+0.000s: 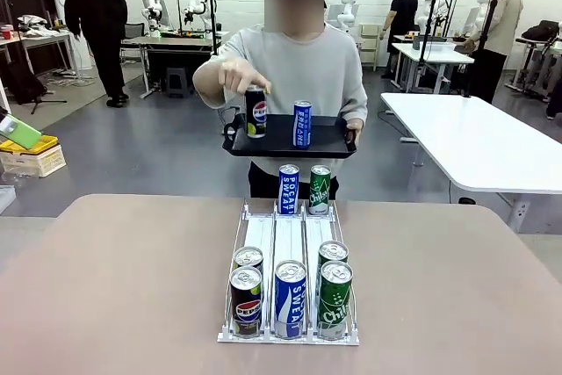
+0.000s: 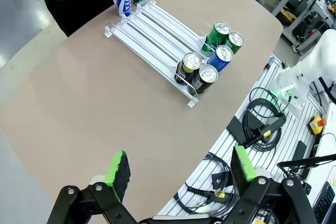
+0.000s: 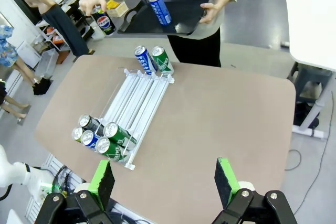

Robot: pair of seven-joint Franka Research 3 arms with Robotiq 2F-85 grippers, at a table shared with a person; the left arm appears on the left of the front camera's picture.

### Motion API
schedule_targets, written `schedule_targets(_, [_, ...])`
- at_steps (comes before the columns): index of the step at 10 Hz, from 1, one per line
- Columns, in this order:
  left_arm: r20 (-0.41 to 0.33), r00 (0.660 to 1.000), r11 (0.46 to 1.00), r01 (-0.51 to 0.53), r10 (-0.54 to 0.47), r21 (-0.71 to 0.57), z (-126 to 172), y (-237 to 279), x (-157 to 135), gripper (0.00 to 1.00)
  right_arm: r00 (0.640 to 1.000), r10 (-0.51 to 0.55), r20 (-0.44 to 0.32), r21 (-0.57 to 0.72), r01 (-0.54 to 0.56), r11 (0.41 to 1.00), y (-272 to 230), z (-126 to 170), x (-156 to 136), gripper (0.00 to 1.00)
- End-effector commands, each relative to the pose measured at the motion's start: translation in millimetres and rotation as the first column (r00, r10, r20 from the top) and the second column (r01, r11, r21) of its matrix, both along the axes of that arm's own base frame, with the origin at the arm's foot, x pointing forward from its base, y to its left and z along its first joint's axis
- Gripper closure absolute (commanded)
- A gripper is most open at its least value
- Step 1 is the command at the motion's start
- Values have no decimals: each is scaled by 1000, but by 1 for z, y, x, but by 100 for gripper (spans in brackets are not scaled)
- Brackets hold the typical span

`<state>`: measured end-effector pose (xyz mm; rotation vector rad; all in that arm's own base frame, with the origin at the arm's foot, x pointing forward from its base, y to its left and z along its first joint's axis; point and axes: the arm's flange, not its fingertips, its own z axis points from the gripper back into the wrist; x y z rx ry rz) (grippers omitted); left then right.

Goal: Retrieve and hand over the desired beverage to the person.
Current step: Pick up another can of the same type that the person held from the Automatic Can Dispenser.

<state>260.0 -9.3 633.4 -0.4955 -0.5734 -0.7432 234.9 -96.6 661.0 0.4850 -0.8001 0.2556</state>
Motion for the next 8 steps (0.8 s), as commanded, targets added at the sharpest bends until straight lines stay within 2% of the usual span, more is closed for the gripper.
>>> schedule_targets(1, [10,1000,1000,8,-8,-7,0,-2,2,0,1000,28,7,20,-29,999,1,0,2,0])
schedule_targets(8, [10,1000,1000,8,-8,-7,0,-2,2,0,1000,28,7,20,-29,999,1,0,2,0])
